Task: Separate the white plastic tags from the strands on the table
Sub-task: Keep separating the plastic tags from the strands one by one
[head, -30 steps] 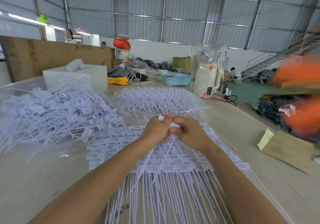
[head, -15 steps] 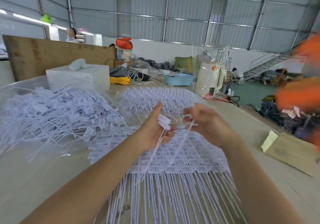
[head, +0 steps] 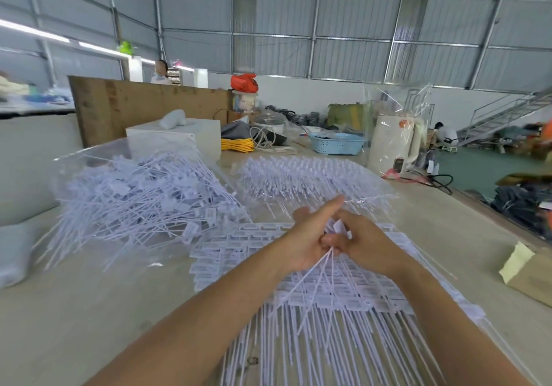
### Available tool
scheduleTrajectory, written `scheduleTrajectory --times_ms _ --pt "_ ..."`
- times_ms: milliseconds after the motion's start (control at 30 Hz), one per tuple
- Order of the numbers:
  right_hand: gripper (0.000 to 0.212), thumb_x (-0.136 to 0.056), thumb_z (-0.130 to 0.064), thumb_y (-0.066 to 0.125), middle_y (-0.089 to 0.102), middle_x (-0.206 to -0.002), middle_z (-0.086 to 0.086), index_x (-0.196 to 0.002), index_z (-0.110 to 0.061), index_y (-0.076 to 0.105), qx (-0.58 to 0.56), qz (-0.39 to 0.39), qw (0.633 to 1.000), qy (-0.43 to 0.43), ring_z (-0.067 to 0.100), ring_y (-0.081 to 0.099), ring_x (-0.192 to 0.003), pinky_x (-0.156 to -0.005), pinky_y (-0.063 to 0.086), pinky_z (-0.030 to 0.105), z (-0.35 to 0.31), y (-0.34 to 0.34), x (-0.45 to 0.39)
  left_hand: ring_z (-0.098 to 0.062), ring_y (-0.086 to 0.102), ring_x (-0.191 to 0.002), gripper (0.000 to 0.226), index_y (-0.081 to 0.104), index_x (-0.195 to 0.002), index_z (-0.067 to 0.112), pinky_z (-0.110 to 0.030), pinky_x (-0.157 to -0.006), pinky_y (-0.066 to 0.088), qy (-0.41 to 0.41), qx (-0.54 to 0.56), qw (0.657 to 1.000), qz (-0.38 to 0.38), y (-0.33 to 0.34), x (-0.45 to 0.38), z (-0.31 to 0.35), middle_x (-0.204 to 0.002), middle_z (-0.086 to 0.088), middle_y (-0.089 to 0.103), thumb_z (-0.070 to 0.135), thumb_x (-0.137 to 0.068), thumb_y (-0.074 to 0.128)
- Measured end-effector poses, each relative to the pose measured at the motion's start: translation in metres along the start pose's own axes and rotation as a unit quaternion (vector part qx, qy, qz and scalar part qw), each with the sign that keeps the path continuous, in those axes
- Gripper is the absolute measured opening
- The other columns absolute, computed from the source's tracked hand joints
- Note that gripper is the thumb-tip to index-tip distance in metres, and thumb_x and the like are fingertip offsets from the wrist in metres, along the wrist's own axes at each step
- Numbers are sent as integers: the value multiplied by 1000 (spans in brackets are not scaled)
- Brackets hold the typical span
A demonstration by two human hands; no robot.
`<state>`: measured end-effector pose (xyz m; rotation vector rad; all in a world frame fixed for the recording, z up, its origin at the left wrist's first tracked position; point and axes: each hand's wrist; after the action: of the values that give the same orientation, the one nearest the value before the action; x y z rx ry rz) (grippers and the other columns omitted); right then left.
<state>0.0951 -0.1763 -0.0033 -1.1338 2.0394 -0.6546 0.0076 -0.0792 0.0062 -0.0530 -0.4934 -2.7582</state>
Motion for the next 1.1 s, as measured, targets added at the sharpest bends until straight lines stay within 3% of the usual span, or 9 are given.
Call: scheduleTrajectory --times_ms 100,200,300,400,500,700,800,1033,1100 --pt "5 -92 -10 55 56 -85 25 -91 -15 55 -78 61 995 7 37 62 -76 -76 56 46 3 -5 -2 -18 56 -63 20 57 -101 -1 -27 -56 55 22 -1 999 -27 0 6 6 -81 -13 58 16 -92 59" --pt "33 -91 -6 55 60 -83 18 -67 -24 43 -13 194 981 -22 31 56 -78 -64 40 20 12 -11 -4 -15 64 -57 2 57 -89 -1 -24 -54 56 14 -93 995 -30 -1 13 8 -72 -10 66 0 -90 59" --pt "26 -91 -16 58 57 -77 0 -69 -23 45 -19 261 965 -22 20 53 -69 -55 40 19 16 -10 -7 -3 49 -44 12 64 -101 -1 -12 -44 41 49 -281 958 22 1 16 12 -58 3 63 6 -93 57" --pt "14 -86 -24 63 55 -87 -2 -96 -23 53 -73 238 968 -18 17 56 -69 -55 52 26 17 -6 -10 -5 51 -57 19 69 -106 0 -16 -55 43 125 -437 887 80 -10 18 34 -65 7 58 3 -89 60" --pt "48 -82 -22 68 50 -101 -4 -125 -25 46 -28 205 978 2 19 56 -70 -56 49 26 19 0 -11 -15 59 -72 18 71 -101 1 -26 -68 50 164 -510 829 160 -46 28 66 -67 5 58 -2 -86 61" --pt "48 -83 -22 68 49 -100 -3 -127 -18 48 54 144 988 12 16 55 -61 -56 41 19 19 16 -12 -8 53 -56 15 70 -88 3 -19 -53 44 119 -437 846 279 -129 49 78 -65 -2 63 9 -92 56" --pt "45 -85 -24 67 48 -104 -1 -126 -18 49 89 88 991 43 8 48 -59 -64 39 23 19 22 -10 -13 55 -61 14 65 -81 8 -31 -59 47 97 -469 839 256 -135 44 51 -71 -6 63 20 -90 62" --pt "36 -86 -22 66 49 -101 -3 -119 -19 53 100 94 988 67 6 45 -57 -67 41 25 24 20 -6 -13 30 -43 54 37 -50 15 -29 -47 20 71 -577 805 121 -58 14 6 -49 0 28 44 -76 76" --pt "34 -86 -19 66 50 -98 -4 -117 -18 55 104 105 986 73 7 48 -57 -66 43 27 25 18 -6 -12 34 -47 50 39 -53 14 -28 -46 24 50 -612 782 105 -45 5 2 -53 0 33 39 -78 74"
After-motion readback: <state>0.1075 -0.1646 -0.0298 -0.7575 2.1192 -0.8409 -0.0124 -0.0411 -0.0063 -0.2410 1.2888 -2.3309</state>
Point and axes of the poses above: each hand's wrist, its own x-axis away from the middle knuckle, its own y-axis out of the palm, z = x × y
